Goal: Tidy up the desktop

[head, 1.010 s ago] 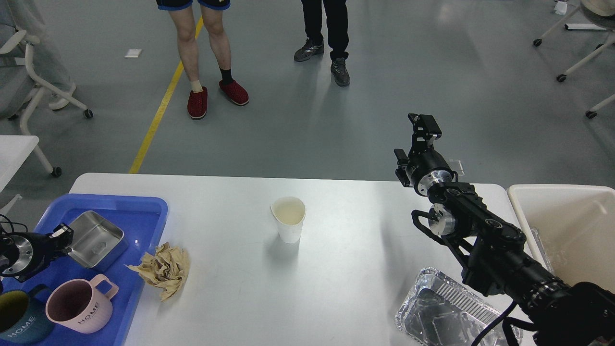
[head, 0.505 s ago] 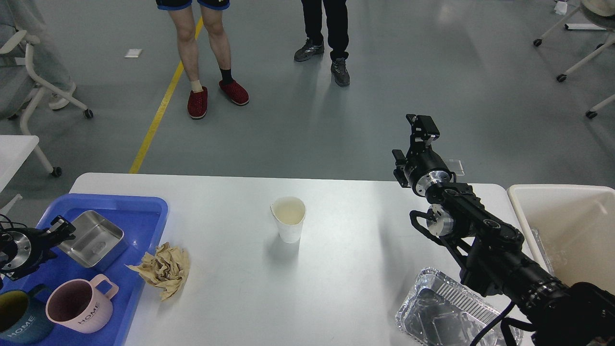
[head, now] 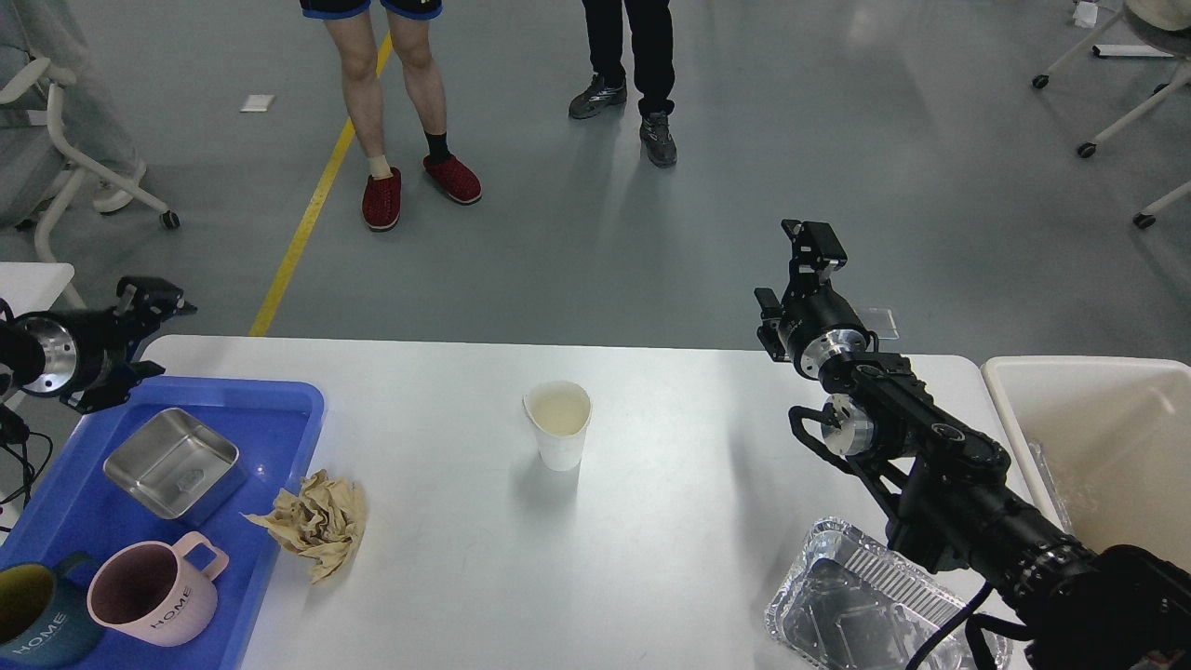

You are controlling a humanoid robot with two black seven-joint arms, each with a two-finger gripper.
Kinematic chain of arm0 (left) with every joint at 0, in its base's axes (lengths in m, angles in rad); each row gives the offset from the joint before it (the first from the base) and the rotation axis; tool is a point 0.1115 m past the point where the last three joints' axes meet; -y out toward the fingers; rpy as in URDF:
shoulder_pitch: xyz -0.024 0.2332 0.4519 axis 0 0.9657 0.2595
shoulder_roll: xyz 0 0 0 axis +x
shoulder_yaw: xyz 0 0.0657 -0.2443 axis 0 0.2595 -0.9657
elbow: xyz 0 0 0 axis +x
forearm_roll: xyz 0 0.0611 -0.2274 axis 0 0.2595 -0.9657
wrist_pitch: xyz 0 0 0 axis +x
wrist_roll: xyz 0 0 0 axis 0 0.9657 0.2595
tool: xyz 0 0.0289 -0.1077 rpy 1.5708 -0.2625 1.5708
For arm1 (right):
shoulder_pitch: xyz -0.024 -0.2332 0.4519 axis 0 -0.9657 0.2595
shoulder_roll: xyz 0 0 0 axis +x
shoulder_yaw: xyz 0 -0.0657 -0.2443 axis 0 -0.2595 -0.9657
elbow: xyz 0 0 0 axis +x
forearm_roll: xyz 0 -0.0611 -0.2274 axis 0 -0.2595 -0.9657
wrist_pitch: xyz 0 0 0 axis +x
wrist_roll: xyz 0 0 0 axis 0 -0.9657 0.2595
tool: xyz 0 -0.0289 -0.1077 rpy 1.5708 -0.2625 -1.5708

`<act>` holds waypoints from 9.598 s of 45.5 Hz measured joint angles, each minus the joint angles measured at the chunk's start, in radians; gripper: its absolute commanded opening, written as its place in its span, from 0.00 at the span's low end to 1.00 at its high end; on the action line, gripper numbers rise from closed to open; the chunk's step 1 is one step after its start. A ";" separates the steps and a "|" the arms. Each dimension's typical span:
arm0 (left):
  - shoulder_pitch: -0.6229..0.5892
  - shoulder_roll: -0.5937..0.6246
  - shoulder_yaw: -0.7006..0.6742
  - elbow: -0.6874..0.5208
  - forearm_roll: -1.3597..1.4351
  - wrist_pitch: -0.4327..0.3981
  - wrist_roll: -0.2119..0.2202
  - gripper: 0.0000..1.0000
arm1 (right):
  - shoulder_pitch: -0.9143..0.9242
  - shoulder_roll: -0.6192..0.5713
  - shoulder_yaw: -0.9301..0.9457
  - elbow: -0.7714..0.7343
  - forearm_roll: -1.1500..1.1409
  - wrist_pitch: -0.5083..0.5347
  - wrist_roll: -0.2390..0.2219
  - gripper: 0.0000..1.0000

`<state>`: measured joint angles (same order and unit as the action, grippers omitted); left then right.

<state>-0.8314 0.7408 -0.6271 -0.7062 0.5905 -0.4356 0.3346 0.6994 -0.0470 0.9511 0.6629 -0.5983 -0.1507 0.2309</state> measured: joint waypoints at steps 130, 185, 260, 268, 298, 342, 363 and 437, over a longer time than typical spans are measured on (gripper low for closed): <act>0.559 -0.700 -0.735 -0.411 -0.264 0.297 -0.232 0.98 | 0.026 -0.834 -0.566 0.575 0.099 0.056 -0.089 1.00; 0.610 -0.661 -0.731 -0.483 -0.262 0.330 -0.235 0.98 | -0.110 -1.674 -0.661 0.975 0.038 0.539 -0.260 1.00; 0.612 -0.622 -0.723 -0.481 -0.258 0.341 -0.232 0.98 | -0.477 -0.921 -0.664 0.767 -0.287 0.229 -0.246 0.00; 0.612 -0.618 -0.723 -0.481 -0.258 0.341 -0.234 0.98 | -0.467 -0.919 -0.662 0.767 -0.322 0.226 -0.246 0.00; 0.612 -0.617 -0.723 -0.481 -0.258 0.339 -0.242 0.98 | -0.233 -0.983 -0.658 0.767 -0.318 0.334 -0.257 0.00; 0.626 -0.616 -0.715 -0.481 -0.256 0.339 -0.241 0.98 | 0.572 -0.671 -1.165 0.604 -0.019 0.491 -0.453 0.00; 0.633 -0.594 -0.694 -0.481 -0.218 0.335 -0.244 0.98 | 0.710 -0.476 -1.261 0.486 0.120 0.533 -0.458 0.00; 0.185 0.604 0.221 -0.945 -0.155 0.225 -0.123 0.98 | 0.681 -0.442 -1.256 0.469 0.146 0.516 -0.476 0.00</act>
<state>-0.6464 1.3446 -0.4060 -1.6516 0.4351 -0.2110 0.2116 1.3806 -0.4894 -0.3052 1.1320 -0.4528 0.3649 -0.2454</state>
